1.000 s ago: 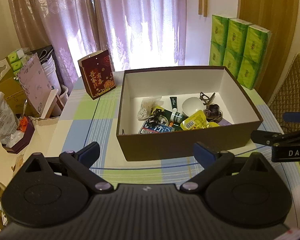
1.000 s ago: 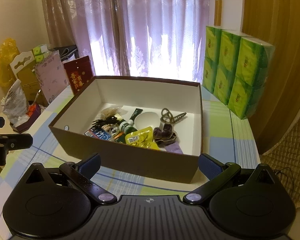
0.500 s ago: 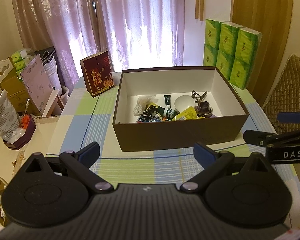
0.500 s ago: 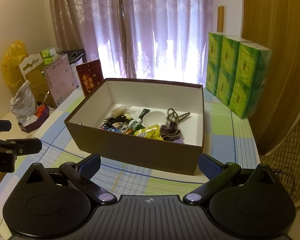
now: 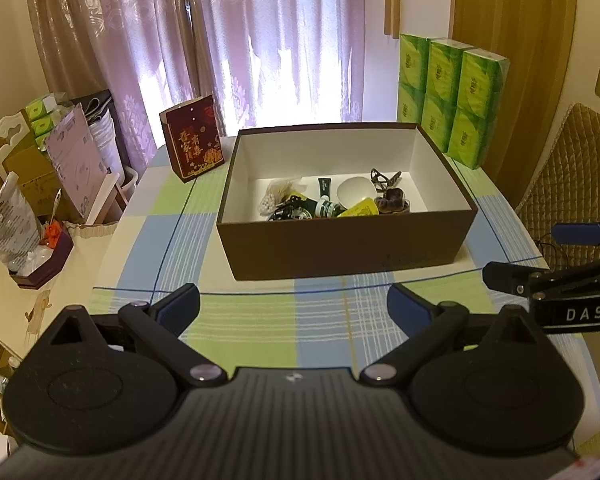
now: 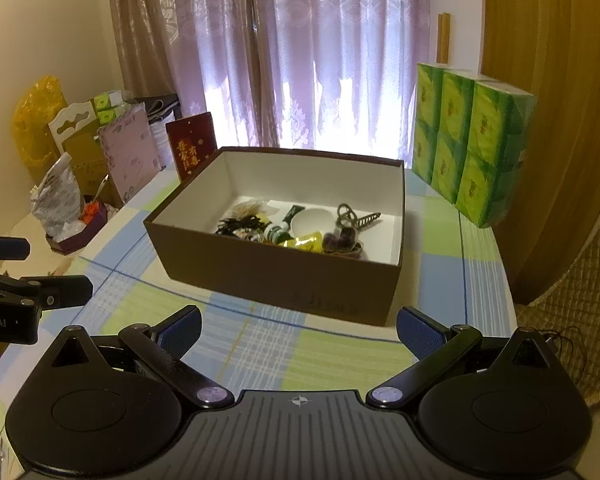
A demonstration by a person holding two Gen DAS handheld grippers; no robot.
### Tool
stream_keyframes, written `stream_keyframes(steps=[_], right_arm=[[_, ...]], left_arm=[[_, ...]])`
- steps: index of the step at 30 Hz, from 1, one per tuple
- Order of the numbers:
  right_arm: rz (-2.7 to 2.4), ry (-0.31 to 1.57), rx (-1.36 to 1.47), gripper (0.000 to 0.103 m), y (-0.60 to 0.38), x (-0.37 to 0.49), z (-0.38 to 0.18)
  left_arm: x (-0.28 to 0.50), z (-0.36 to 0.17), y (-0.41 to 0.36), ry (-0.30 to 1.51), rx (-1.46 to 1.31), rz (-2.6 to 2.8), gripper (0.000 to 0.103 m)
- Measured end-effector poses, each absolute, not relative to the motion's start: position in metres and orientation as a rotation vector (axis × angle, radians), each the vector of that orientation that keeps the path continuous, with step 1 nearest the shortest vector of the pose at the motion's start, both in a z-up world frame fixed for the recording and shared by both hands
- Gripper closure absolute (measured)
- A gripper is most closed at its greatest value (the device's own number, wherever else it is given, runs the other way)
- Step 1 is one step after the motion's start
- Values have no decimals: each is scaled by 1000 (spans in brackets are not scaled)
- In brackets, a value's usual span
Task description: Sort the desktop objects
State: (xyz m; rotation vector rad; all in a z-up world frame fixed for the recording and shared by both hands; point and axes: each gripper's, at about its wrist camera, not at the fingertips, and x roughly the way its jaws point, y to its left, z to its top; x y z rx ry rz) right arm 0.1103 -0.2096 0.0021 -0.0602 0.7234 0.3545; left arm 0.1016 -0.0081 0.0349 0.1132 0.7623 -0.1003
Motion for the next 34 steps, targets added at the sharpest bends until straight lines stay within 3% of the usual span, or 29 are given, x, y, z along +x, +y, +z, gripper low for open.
stream_keyframes(steps=[34], right_arm=[[413, 741, -69, 2, -229, 57, -12]], left_arm=[[45, 25, -28, 780, 97, -54, 4]])
